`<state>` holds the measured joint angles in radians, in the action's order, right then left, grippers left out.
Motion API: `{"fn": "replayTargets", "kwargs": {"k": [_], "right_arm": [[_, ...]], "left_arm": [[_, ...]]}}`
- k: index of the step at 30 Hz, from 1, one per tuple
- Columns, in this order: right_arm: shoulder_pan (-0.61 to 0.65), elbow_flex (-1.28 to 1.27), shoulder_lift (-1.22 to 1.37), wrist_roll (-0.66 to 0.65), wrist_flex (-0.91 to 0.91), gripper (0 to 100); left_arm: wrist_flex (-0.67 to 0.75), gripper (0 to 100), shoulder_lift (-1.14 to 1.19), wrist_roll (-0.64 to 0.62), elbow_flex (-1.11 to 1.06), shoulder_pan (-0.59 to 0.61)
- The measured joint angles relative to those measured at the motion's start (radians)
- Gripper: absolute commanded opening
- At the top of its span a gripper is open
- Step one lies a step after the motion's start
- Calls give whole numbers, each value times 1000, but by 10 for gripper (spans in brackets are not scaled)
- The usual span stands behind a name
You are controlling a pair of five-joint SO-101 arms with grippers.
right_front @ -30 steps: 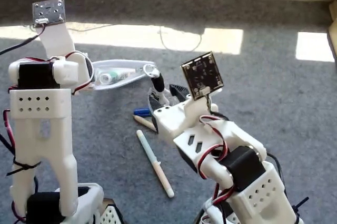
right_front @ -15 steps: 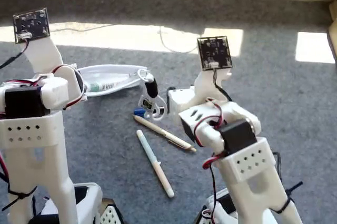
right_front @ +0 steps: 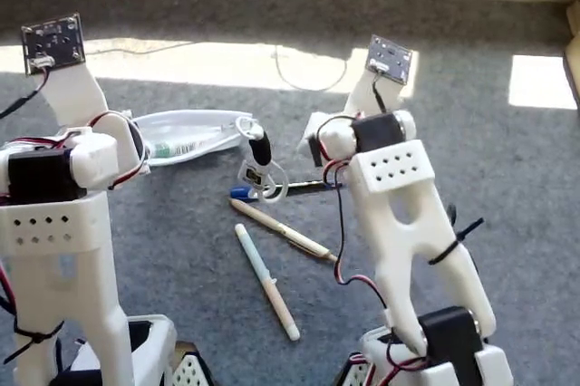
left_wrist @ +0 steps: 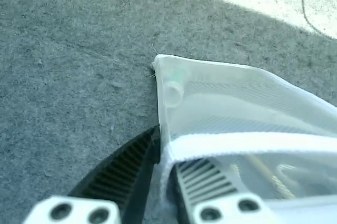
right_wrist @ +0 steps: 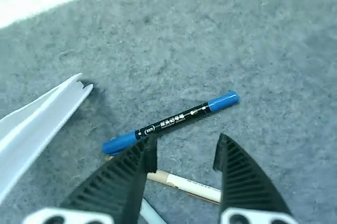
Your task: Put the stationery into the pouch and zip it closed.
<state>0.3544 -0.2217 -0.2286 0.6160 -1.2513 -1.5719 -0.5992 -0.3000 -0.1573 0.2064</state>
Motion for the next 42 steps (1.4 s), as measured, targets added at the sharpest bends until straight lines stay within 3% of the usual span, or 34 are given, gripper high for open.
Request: {"fn": "replayTargets", "kwargs": {"k": [9, 23, 42], "right_arm": [[-18, 86, 213, 98, 0, 176], [-61, 261, 565, 118, 2, 176], [-63, 272, 595, 118, -46, 176]], "left_arm": [[12, 6, -5, 0, -21, 0], [12, 6, -5, 0, -21, 0], [12, 6, -5, 0, -21, 0]]}}
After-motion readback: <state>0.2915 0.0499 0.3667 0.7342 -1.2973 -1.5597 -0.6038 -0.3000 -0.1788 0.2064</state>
